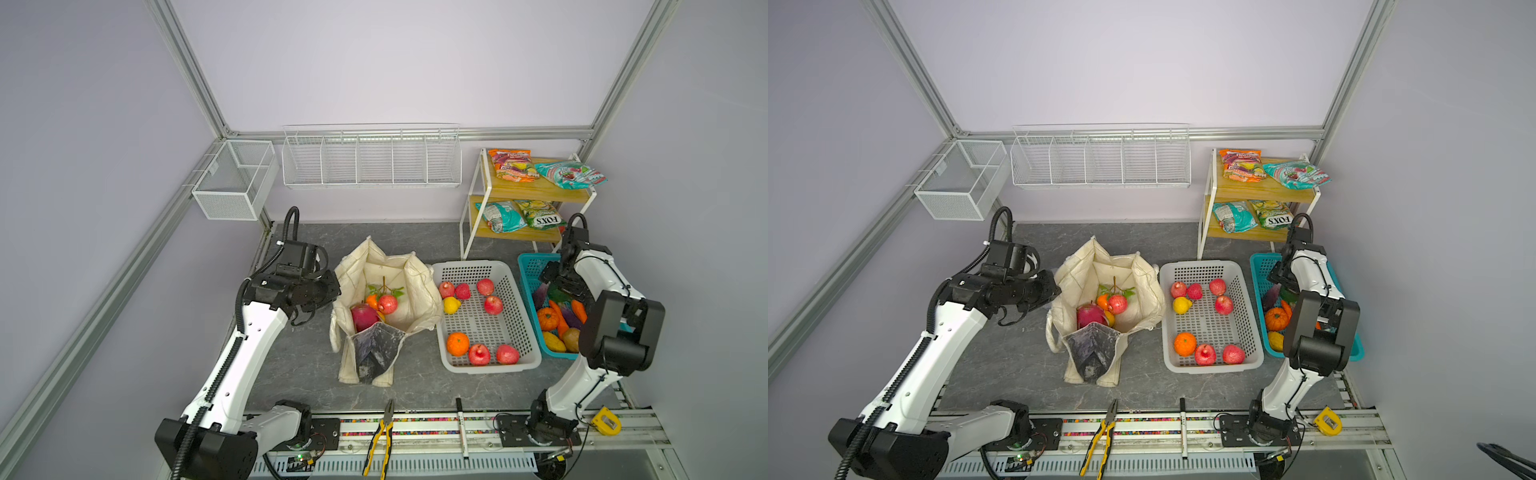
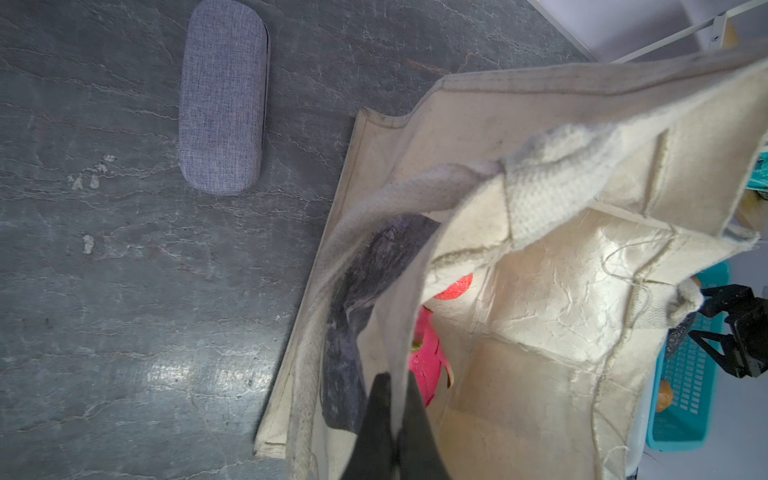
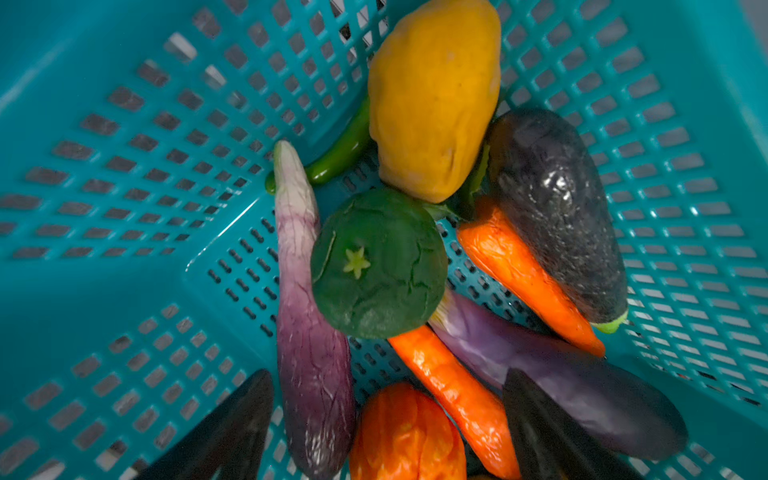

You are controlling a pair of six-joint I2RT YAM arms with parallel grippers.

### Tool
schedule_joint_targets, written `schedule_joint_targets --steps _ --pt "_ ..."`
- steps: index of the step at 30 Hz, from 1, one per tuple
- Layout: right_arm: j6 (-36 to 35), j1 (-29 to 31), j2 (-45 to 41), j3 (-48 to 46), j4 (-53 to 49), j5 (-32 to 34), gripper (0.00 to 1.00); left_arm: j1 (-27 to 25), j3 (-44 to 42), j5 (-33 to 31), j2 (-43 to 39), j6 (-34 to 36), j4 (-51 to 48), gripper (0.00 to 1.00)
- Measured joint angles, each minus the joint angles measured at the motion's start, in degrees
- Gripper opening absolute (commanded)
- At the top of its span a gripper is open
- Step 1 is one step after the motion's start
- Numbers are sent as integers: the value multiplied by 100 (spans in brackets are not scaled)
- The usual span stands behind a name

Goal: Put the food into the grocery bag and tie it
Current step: 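Lower the right gripper onto the round green squash and grasp it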

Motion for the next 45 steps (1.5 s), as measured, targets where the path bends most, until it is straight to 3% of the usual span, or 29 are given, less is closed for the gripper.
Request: schedule_joint_targets --steps 27,37,45 --pt "890 -304 693 9 713 -374 100 0 68 2 81 85 -48 0" --pt "1193 -304 837 74 807 -455 78 0 68 2 83 85 -46 0" --pt "1246 -304 839 74 831 -483 72 0 68 2 101 85 -44 0"
